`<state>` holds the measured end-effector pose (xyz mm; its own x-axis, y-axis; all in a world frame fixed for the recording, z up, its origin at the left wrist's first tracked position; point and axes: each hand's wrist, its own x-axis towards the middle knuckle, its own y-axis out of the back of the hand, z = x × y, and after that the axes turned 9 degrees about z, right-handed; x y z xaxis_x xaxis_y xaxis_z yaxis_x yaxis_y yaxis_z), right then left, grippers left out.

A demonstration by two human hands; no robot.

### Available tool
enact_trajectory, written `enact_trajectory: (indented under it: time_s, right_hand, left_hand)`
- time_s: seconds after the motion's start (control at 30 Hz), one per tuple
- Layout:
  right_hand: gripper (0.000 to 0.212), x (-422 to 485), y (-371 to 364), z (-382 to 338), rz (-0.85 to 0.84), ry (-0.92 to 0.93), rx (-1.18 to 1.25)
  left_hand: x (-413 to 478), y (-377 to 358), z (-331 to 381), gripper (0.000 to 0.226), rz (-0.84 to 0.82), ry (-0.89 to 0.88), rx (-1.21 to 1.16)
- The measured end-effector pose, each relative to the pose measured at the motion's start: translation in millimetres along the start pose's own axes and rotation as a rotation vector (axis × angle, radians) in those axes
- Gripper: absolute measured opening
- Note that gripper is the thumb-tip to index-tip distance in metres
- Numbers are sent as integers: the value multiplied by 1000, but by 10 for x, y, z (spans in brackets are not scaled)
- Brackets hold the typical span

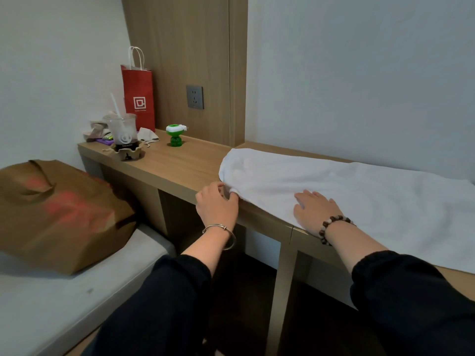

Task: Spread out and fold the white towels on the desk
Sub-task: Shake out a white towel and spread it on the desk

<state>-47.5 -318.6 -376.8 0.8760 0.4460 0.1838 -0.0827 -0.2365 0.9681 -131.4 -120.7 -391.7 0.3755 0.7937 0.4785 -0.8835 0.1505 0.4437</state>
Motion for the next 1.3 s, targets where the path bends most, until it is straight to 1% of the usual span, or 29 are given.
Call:
enact_trajectory:
  time_s: [0.03, 0.1, 0.13, 0.2, 0.27, 0.33, 0.37, 0.4, 0.43, 0.47, 0.5, 0.53, 0.57, 0.6, 0.63, 0.73, 0.77, 0.8, 0.87, 0.9, 0.93, 0.97, 1.0, 1.03, 1.07, 1.13, 1.17, 1.23, 1.3]
  right_hand:
    - [51, -4, 4, -5, 0, -1, -1]
    - [51, -15, 14, -10, 0, -1, -3]
    - [51, -20, 20, -11, -2, 0, -2]
    - [51, -30, 30, -12, -4, 3, 4]
    - [50, -37, 32, -17, 7, 3, 6]
    - [49, -40, 30, -20, 30, -9, 7]
    - [49, -42, 28, -19, 40, -16, 7]
    - [49, -44, 26, -16, 47, -21, 8]
    - [49, -41, 23, -14, 50, -24, 10]
    - [49, -39, 19, -9, 49, -23, 12]
    - [49, -36, 14, -4, 44, -19, 10]
    - [49, -35, 12, 2, 39, -10, 4]
    - [50, -29, 10, 12, 35, 3, -2]
    - [50, -20, 12, 24, 27, 17, -6]
    - [51, -15, 13, 36, 13, 29, -7]
    - [52, -18, 18, 59, -38, 60, -31]
    - [52, -21, 27, 58, -62, 62, -48]
    - [52, -16, 48, 55, -84, 65, -58]
    - [46, 36, 154, 39, -111, 93, -24]
    - [39, 65, 234, 28, -85, 85, 44]
    - [34, 107, 294, 48, -14, 73, 105]
    - [33, 154, 329, 108, 77, 51, 101]
    - [39, 194, 347, 202, 117, 9, 30]
    - [48, 199, 342, 311, 65, -56, -59]
    - [56, 174, 303, 422, -38, -123, -113]
    - [62, 106, 175, 581, -189, -201, -147]
    - [63, 100, 140, 631, -207, -199, -156]
    - [60, 237, 190, 662, -170, -146, -159]
    - [46, 473, 331, 679, -61, -146, -153]
  left_hand:
    - [11, -7, 32, 30, -25, -5, 45]
    - [34, -5, 77, 13, -90, -104, 197]
    - [58, 10, 75, 11, -110, -182, 270]
    - [151, 87, 70, 19, -93, -370, 393]
    - [286, 217, 61, 14, 36, -619, 399]
    - [471, 358, 27, 6, 241, -882, 338]
    - [561, 439, 12, 7, 312, -967, 342]
    - [636, 520, 6, 7, 313, -1019, 394]
    - [711, 576, -13, 6, 226, -1081, 508]
    - [763, 624, -24, 8, 40, -1157, 684]
    - [791, 642, -27, 10, -214, -1165, 853]
    - [793, 635, -21, 12, -434, -1105, 940]
    - [773, 627, -2, 12, -576, -987, 943]
    - [741, 626, 30, 13, -642, -868, 894]
    - [712, 606, 58, 14, -640, -783, 819]
    - [642, 427, 105, 22, -479, -619, 494]
    - [605, 322, 139, 27, -475, -581, 417]
    - [545, 218, 196, 33, -516, -541, 376]
    - [388, -21, 312, 41, -658, -491, 406]
    - [311, -133, 356, 46, -729, -481, 460]
    - [258, -228, 386, 51, -785, -465, 507]
    - [240, -311, 402, 56, -821, -435, 545]
    - [244, -371, 407, 60, -843, -412, 585]
    - [262, -406, 410, 64, -861, -403, 629]
    - [289, -423, 415, 66, -876, -397, 667]
    - [379, -452, 424, 68, -902, -381, 696]
    - [428, -472, 430, 68, -909, -370, 703]
    - [552, -533, 437, 68, -927, -357, 731]
    - [681, -649, 547, 66, -958, -384, 788]
